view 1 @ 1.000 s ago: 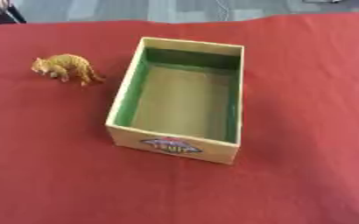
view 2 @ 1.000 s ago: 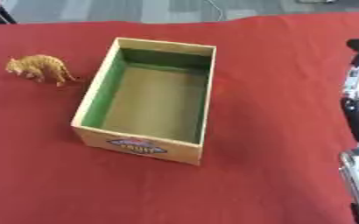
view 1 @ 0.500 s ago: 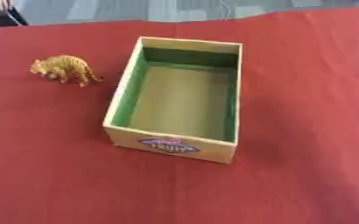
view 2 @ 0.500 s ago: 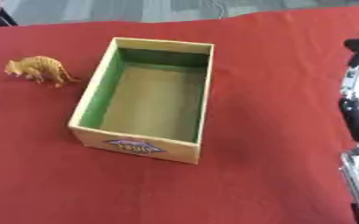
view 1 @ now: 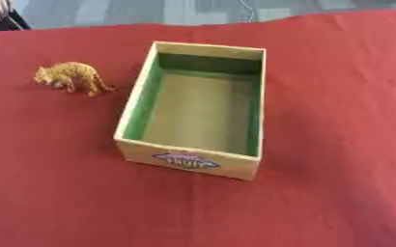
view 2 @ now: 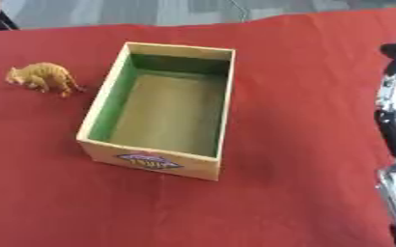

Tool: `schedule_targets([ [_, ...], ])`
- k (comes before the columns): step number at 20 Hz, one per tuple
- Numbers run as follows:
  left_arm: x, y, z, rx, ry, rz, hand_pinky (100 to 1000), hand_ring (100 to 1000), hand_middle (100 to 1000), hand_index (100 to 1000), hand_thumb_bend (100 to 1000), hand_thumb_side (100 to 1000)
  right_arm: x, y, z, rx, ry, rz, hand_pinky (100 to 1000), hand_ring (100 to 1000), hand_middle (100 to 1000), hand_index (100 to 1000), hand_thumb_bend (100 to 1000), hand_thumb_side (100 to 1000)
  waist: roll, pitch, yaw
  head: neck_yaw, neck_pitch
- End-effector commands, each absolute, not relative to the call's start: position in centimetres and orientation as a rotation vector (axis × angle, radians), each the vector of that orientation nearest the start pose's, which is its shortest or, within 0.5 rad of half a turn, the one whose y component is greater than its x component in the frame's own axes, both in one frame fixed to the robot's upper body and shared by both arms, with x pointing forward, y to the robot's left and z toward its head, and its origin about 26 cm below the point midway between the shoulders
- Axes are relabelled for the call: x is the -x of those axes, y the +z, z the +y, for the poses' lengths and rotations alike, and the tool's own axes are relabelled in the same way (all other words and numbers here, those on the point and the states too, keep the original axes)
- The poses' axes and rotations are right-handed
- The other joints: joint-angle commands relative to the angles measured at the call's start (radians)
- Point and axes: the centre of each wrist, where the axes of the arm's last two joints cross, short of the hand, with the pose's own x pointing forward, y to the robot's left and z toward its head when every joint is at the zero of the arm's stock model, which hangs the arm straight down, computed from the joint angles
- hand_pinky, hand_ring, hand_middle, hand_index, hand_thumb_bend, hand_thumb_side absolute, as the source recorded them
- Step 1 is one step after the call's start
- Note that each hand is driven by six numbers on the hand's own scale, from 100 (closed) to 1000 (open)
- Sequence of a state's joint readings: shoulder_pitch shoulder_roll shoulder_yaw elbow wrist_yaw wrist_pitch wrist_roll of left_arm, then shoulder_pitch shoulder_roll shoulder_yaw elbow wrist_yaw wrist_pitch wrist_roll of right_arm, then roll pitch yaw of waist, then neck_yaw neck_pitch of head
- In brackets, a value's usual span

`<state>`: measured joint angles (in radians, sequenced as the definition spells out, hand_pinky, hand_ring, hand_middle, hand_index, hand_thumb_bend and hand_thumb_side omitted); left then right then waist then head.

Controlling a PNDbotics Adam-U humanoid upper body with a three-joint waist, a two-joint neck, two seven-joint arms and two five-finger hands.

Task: Pick up objects on the table and place them in the box.

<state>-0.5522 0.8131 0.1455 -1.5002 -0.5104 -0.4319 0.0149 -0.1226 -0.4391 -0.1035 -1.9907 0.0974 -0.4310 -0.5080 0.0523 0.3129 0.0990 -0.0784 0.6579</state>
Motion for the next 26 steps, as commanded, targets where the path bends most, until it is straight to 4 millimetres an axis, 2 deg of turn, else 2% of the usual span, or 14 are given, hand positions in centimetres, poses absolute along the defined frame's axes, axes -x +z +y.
schedule_targets([
  [1, -36.0, 29.4, 42.7, 1.672, 1.515, 2.766, 838, 825, 792, 984, 100, 411, -27.7, 17.8, -32.1, -0.777, 0.046, 3.483, 843, 629, 501, 816, 100, 474, -0.006, -0.019, -0.005, 0.024, 0.002],
  [7, -37.0, 28.8, 43.0, 1.668, 1.562, 2.786, 839, 826, 795, 986, 100, 449, -27.6, 17.5, -32.0, -0.776, 0.043, 3.477, 840, 629, 499, 816, 100, 494, -0.029, -0.010, -0.022, 0.051, 0.000],
  [11, -37.4, 29.1, 42.9, 1.690, 1.620, 2.736, 850, 841, 802, 985, 100, 423, -27.6, 17.2, -31.9, -0.783, 0.036, 3.472, 840, 630, 497, 817, 100, 505, -0.041, 0.000, -0.033, 0.059, -0.008],
  [12, -37.5, 29.4, 42.8, 1.706, 1.650, 2.697, 857, 850, 806, 983, 100, 408, -27.5, 17.1, -31.9, -0.787, 0.032, 3.471, 840, 630, 497, 817, 100, 508, -0.044, 0.002, -0.034, 0.058, -0.010],
  [13, -37.6, 29.7, 42.6, 1.724, 1.684, 2.651, 866, 861, 809, 978, 100, 441, -27.5, 17.0, -31.8, -0.792, 0.029, 3.470, 840, 630, 496, 817, 100, 436, -0.046, 0.003, -0.035, 0.056, -0.011],
  [14, -37.8, 30.2, 42.4, 1.741, 1.728, 2.592, 871, 867, 810, 973, 100, 394, -27.5, 16.9, -31.8, -0.798, 0.027, 3.469, 840, 630, 496, 817, 100, 511, -0.047, 0.005, -0.036, 0.053, -0.011],
  [16, -38.3, 31.4, 41.6, 1.768, 1.812, 2.467, 883, 878, 814, 969, 100, 365, -27.4, 16.7, -31.8, -0.810, 0.025, 3.468, 840, 630, 496, 817, 100, 512, -0.050, 0.006, -0.034, 0.046, -0.011],
  [17, -38.5, 32.0, 41.2, 1.780, 1.843, 2.407, 891, 885, 813, 970, 100, 531, -27.4, 16.7, -31.8, -0.813, 0.024, 3.468, 841, 630, 494, 817, 100, 464, -0.051, 0.007, -0.033, 0.044, -0.011],
  [18, -38.8, 32.6, 40.7, 1.786, 1.872, 2.350, 896, 890, 820, 974, 100, 389, -27.4, 16.6, -31.7, -0.815, 0.020, 3.468, 841, 630, 495, 817, 100, 514, -0.052, 0.008, -0.032, 0.042, -0.012],
  [23, -40.5, 34.4, 38.0, 1.800, 2.021, 2.128, 920, 913, 833, 977, 100, 390, -27.4, 16.4, -31.5, -0.821, 0.004, 3.473, 842, 630, 493, 817, 100, 514, -0.053, 0.010, -0.024, 0.039, -0.016],
  [26, -41.8, 34.8, 36.4, 1.800, 2.124, 2.026, 939, 934, 850, 999, 100, 456, -27.3, 16.3, -31.5, -0.824, -0.003, 3.479, 844, 630, 493, 817, 100, 510, -0.050, 0.009, -0.018, 0.040, -0.020],
])
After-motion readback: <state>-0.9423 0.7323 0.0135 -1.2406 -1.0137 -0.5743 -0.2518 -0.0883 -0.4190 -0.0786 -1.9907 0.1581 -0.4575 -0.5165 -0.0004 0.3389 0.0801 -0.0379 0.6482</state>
